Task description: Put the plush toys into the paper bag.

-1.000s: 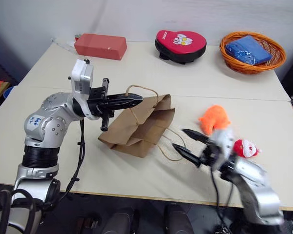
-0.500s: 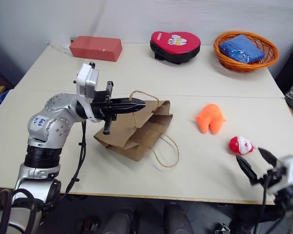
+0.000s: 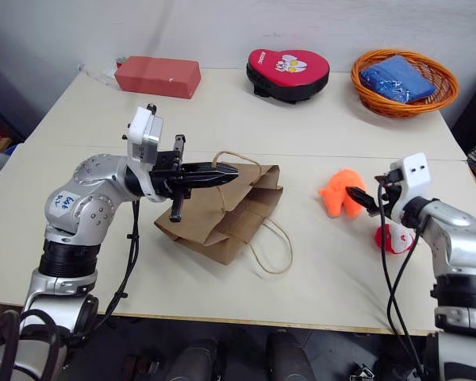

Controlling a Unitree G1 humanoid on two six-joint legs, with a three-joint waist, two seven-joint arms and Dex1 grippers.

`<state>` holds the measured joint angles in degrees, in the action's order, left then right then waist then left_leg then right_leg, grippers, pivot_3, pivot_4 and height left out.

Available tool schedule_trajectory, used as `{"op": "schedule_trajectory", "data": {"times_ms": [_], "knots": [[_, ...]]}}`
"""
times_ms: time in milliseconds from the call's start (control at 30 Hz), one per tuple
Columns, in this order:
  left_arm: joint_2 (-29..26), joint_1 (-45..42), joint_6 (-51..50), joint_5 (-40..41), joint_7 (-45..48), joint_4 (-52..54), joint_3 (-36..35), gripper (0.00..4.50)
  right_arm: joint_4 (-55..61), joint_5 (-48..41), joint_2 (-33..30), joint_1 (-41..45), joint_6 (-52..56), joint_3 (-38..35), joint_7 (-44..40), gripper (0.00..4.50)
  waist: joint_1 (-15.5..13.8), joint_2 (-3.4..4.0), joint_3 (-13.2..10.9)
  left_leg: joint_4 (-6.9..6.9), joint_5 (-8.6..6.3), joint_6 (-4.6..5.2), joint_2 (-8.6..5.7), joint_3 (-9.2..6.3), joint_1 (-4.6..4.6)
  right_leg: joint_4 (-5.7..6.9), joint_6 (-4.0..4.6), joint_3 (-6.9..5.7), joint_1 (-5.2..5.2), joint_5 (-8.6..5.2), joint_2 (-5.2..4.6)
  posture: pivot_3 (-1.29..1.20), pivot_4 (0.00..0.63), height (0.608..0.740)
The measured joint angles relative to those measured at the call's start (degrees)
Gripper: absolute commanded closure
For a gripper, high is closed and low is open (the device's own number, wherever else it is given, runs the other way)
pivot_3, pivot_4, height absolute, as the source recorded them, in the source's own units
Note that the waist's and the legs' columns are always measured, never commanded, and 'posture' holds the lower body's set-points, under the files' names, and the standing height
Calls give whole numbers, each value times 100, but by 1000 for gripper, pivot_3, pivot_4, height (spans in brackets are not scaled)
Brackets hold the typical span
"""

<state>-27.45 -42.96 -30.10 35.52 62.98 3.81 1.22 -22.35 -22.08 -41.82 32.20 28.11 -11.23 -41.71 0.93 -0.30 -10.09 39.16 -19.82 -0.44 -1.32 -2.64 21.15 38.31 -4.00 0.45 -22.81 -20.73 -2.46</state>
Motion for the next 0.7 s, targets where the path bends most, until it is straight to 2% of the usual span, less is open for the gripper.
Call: {"op": "schedule_trajectory", "data": {"times_ms": [267,333,400,533,700], "knots": [[4,0,2,-10,-38,0,1,4500,-177,-21,18,144,409,139,-277,3317,-72,0,0,2,0,0,0,-1,5,-2,-1,-3,0,1,-1,0,150,740],[3,-1,5,-11,-33,-4,1,4500,36,-222,11,110,703,42,-398,3966,-73,0,0,1,0,0,0,-3,4,-2,-1,-4,0,1,-1,0,150,740],[2,-2,13,-15,-23,-20,1,4500,488,-726,-10,-5,1248,-222,-654,4416,-70,1,-1,0,0,0,1,-4,4,0,-1,-4,0,1,0,0,150,740],[8,-11,23,-24,0,-33,2,4500,1507,-1677,-184,-41,2295,-616,-891,4496,-75,2,-1,0,0,0,2,-9,5,-2,-1,-6,0,1,0,0,150,740],[81,-76,67,-53,23,-197,3,4500,3348,-3575,54,-135,4110,-984,-398,4497,-86,1,-1,-2,0,0,2,-16,8,-29,-1,-11,1,1,-2,0,150,740]]}}
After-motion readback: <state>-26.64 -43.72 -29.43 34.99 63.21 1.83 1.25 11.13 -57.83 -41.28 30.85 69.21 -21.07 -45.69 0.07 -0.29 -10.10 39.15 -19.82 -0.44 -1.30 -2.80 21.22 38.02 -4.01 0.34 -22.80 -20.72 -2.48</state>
